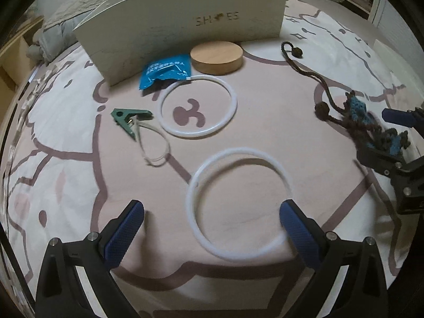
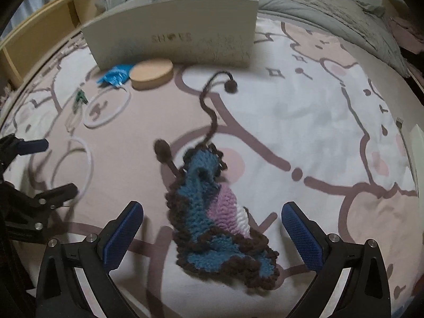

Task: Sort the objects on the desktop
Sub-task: 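Position the right tool fingers around the crocheted plush body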

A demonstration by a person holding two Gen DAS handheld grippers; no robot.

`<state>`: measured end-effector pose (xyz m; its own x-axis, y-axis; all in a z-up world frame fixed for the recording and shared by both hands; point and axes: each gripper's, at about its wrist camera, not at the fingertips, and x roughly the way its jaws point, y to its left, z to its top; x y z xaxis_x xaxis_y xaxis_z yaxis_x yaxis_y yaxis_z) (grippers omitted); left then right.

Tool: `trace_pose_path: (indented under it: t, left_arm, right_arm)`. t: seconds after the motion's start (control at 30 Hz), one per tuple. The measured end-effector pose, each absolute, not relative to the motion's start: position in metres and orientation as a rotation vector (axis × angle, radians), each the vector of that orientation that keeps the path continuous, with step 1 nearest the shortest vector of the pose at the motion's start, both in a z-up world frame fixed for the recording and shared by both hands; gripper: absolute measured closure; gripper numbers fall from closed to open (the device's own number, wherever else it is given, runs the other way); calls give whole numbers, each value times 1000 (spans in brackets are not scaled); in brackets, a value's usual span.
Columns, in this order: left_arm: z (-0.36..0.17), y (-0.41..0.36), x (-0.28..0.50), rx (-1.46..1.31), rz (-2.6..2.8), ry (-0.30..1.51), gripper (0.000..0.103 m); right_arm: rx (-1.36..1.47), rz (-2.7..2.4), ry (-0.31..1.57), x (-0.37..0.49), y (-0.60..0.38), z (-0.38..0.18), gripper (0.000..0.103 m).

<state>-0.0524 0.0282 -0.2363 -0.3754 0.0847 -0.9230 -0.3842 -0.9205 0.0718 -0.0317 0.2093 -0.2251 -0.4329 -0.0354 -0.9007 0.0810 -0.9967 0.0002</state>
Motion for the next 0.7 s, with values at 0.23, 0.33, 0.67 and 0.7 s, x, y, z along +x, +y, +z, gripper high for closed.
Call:
trace_pose_path:
  t: [0.23, 0.33, 0.67, 0.7]
  left_arm:
    - [-222, 31, -52, -1479, 2391, 383, 0]
    - [-216, 31, -51, -1459, 2384, 342, 0]
    - [-237, 47, -48, -1518, 2298, 396, 0]
    - [-239, 47, -49, -1518, 2297, 395, 0]
  right_arm:
    - [1678, -2606, 27, -33, 213, -238, 0]
    - [1696, -2623, 11, -35, 212, -241, 0]
    - [1662, -2674, 31, -28, 208, -242, 0]
    - [1663, -2676, 30, -29, 207, -243, 0]
